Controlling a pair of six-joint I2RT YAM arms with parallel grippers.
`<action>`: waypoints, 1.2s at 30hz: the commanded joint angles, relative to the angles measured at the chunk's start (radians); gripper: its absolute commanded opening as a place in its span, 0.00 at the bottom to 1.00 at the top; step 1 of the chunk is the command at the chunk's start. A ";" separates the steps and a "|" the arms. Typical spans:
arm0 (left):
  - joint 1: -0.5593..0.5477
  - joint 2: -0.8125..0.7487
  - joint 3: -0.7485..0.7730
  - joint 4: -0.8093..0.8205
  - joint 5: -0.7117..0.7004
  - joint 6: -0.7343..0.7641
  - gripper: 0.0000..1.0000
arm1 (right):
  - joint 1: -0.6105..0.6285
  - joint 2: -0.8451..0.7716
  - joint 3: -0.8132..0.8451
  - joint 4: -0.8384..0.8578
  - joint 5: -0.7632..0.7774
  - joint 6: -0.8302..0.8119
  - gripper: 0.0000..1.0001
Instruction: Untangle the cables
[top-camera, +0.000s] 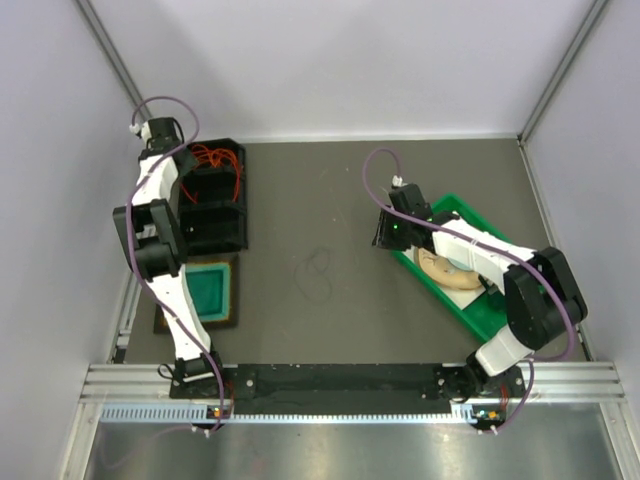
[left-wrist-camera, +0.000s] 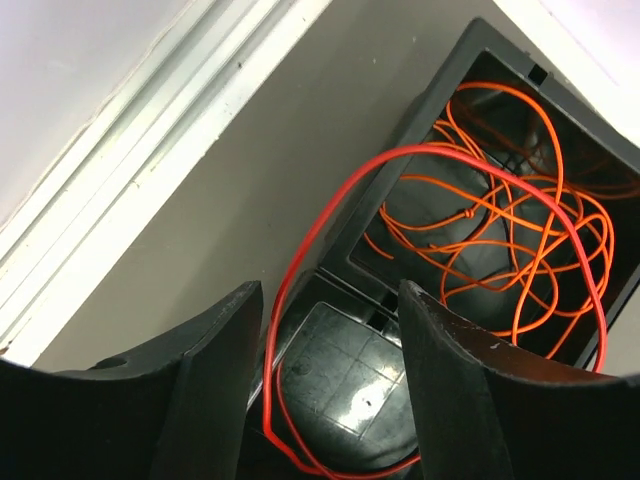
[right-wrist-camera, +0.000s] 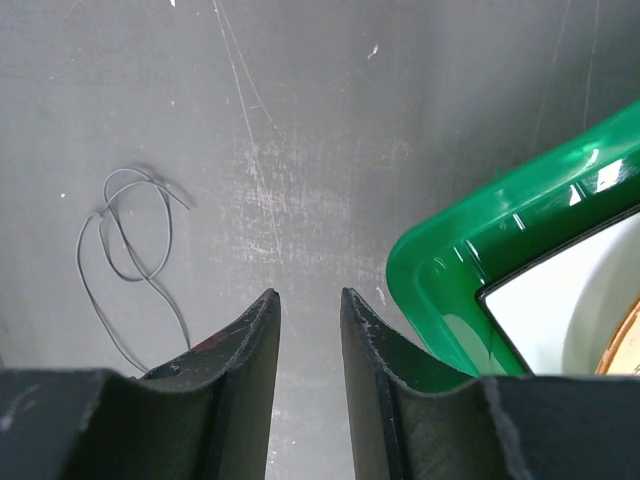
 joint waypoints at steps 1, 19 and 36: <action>0.019 -0.029 -0.028 0.064 0.060 0.027 0.59 | -0.005 0.012 0.051 0.026 -0.013 -0.014 0.31; 0.023 -0.118 -0.136 0.149 0.072 0.043 0.00 | -0.006 0.023 0.051 0.028 -0.027 -0.014 0.31; 0.016 -0.393 -0.317 0.210 0.291 0.122 0.00 | -0.005 0.021 0.052 0.033 -0.044 -0.006 0.31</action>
